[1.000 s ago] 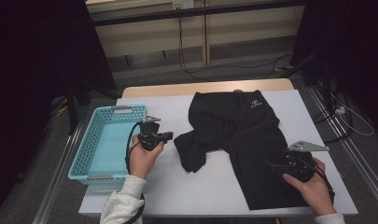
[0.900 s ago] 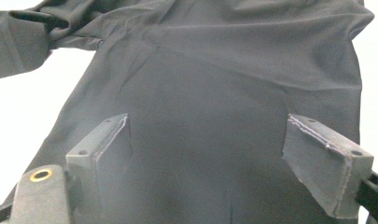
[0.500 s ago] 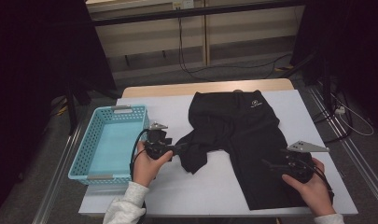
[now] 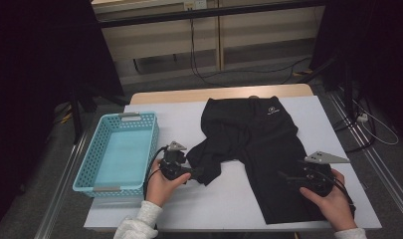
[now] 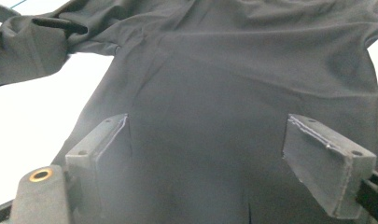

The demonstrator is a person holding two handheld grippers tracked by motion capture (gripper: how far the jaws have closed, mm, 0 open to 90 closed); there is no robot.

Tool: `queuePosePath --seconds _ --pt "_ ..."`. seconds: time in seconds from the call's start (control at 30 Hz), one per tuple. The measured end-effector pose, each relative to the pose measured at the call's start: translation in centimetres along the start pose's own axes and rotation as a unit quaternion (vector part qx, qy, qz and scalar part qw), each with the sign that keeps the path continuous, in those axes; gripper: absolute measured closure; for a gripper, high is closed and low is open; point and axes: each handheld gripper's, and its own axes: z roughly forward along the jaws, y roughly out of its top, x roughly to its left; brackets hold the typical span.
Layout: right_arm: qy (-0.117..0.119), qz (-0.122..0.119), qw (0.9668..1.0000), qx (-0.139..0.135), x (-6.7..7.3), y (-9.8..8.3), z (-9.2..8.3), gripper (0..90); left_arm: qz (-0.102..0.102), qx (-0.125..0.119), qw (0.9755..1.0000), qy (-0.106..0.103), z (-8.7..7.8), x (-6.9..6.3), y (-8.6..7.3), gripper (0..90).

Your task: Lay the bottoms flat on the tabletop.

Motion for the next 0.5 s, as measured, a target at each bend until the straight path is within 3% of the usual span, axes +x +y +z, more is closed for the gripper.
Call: queuePosePath --seconds 0.1,0.3,0.43,0.5 --pt "0.001 0.0 1.0 -0.001 0.06 0.0 -0.08 16.0 -0.01 -0.001 0.9999 -0.002 -0.05 -0.2 -0.26 28.6" --pt "0.002 -0.002 1.0 -0.003 0.08 0.03 -0.07 16.0 0.003 0.007 0.9999 0.011 0.3 -0.97 -0.66 40.2" --pt "0.003 -0.005 1.0 -0.001 0.19 0.03 -0.06 16.1 0.006 0.007 0.9997 0.024 0.23 -0.92 -0.68 54.1" --pt "0.003 -0.006 1.0 -0.001 0.19 0.05 0.02 16.2 0.0 0.015 0.9997 0.021 0.13 -0.82 -0.54 61.1"
